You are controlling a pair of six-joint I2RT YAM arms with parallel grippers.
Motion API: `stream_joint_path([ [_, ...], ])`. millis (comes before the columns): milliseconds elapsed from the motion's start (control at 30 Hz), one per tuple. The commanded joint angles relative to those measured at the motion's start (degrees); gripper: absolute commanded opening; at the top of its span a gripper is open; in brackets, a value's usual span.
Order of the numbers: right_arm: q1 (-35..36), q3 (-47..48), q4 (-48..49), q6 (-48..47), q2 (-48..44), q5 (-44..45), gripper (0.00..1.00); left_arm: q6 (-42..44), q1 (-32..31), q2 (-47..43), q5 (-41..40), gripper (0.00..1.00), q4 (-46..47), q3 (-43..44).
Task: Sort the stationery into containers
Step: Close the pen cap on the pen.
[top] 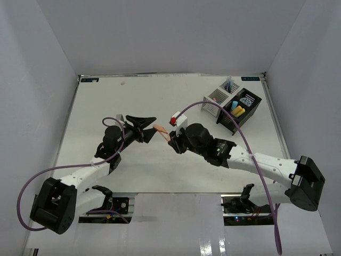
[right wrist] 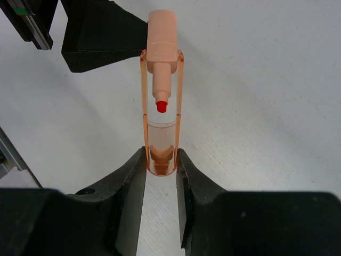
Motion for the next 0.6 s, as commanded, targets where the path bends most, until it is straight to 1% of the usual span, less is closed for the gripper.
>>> stream_joint_path([
  [0,0.35,-0.36,1.22,0.2,-1.67,1.25,0.15,1.47,0.37,-1.44,-0.3,0.69,-0.56,2.83],
  [333,0.44,-0.01,1.13,-0.06,-1.59,2.05,0.14,9.82,0.37,-1.53,1.55,0.61,-7.41,6.51],
  [567,0.35,0.43,0.95,-0.06,-1.32,2.13,0.14,14.48,0.37,-0.47,3.13,0.59,-9.88,7.84],
])
